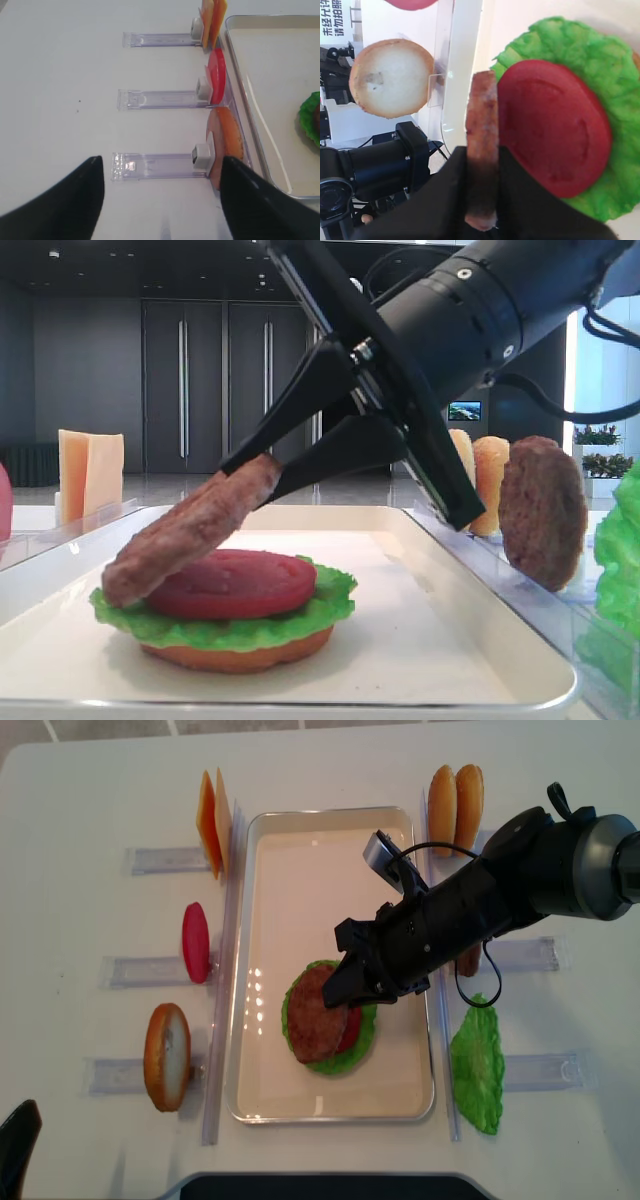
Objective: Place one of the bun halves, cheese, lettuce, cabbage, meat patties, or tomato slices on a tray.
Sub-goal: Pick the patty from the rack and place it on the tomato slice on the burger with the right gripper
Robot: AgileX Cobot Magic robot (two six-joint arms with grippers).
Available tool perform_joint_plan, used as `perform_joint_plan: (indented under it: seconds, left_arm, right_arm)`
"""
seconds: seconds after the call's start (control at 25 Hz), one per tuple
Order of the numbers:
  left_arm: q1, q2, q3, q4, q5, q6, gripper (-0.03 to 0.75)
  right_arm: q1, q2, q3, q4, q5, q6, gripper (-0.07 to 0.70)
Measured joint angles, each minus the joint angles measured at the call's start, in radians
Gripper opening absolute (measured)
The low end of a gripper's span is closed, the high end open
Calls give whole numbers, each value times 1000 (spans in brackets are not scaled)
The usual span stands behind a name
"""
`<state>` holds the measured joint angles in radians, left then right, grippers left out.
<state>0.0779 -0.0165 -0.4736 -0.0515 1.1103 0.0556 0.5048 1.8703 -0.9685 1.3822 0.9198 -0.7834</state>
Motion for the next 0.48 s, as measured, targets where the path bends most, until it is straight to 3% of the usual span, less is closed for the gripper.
perform_joint_plan:
  seconds: [0.48]
  left_arm:
    - [0, 0, 0, 0, 0, 0, 554]
  right_arm:
    - [-21, 4, 0, 45, 62, -25, 139]
